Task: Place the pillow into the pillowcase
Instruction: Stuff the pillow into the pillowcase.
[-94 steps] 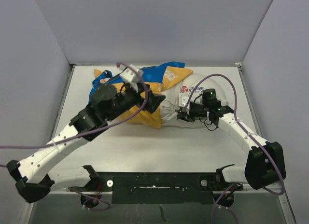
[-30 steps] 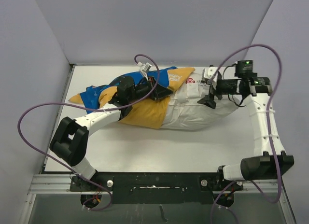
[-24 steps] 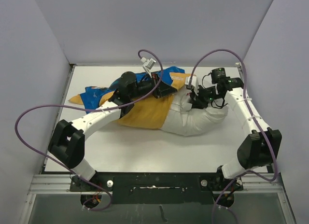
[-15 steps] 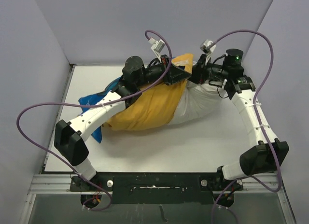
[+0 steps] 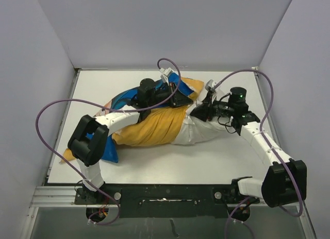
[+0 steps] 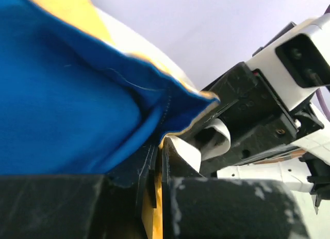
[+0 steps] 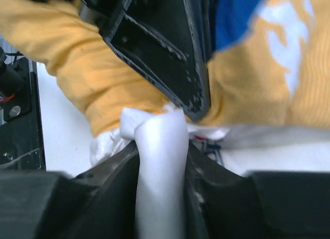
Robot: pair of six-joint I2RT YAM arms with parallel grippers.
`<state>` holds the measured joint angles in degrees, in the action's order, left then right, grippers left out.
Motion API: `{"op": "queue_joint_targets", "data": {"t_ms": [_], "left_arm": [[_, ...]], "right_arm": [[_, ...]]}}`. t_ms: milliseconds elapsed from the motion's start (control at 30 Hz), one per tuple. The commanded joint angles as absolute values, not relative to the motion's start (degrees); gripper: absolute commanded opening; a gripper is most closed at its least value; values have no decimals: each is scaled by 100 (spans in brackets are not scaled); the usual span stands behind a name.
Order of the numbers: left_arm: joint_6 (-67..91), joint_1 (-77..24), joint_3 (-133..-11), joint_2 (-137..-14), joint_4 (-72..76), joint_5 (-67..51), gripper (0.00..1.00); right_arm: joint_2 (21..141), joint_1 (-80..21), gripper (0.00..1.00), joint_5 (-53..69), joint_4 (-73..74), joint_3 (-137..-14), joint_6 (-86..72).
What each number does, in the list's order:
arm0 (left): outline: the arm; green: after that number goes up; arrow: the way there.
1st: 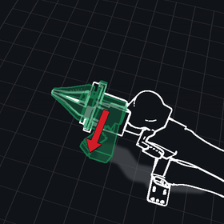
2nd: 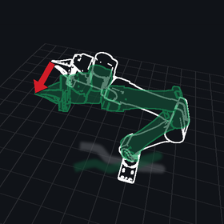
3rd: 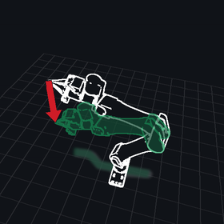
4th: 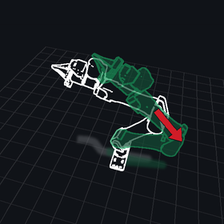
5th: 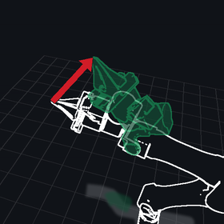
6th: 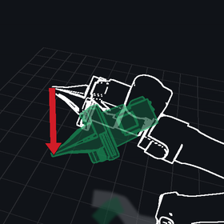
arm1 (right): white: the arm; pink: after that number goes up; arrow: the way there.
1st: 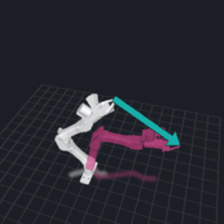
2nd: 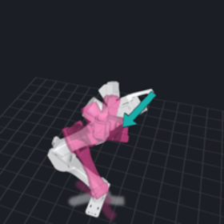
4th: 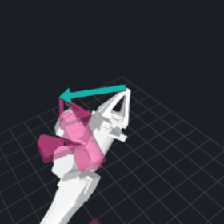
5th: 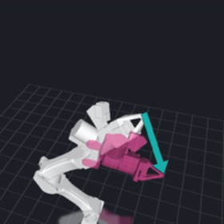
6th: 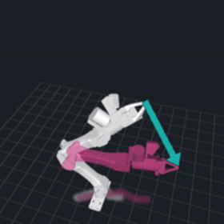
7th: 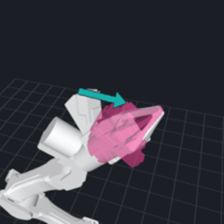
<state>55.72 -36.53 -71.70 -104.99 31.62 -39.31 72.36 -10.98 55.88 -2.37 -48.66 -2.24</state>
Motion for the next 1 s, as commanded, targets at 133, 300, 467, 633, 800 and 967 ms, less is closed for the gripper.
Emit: {"op": "queue_joint_targets", "data": {"t_ms": [133,300,467,633,800,967], "left_arm": [[5227,-3628,-7417,-10313,3646,-3793,0],[5257,-3501,-7185,-10144,3722,-3843,0],[5281,-3484,-7234,-10035,3715,-3927,0],[5375,-3530,-7426,-9911,3665,-4011,0],[5165,-4001,-8603,-9932,3073,-4008,0],[4084,-4292,-10951,-9991,1331,-3760,0]], "right_arm": [[6935,-822,87,6388,5665,-8530,4982],[7204,-227,98,5342,7506,-9460,6786],[7412,-228,98,3914,6538,-8016,7370],[7699,-442,90,3115,4432,-6847,6785],[8297,-1150,0,4916,5028,-8496,4836],[7566,-1288,0,7216,692,-9328,-1102]]}}
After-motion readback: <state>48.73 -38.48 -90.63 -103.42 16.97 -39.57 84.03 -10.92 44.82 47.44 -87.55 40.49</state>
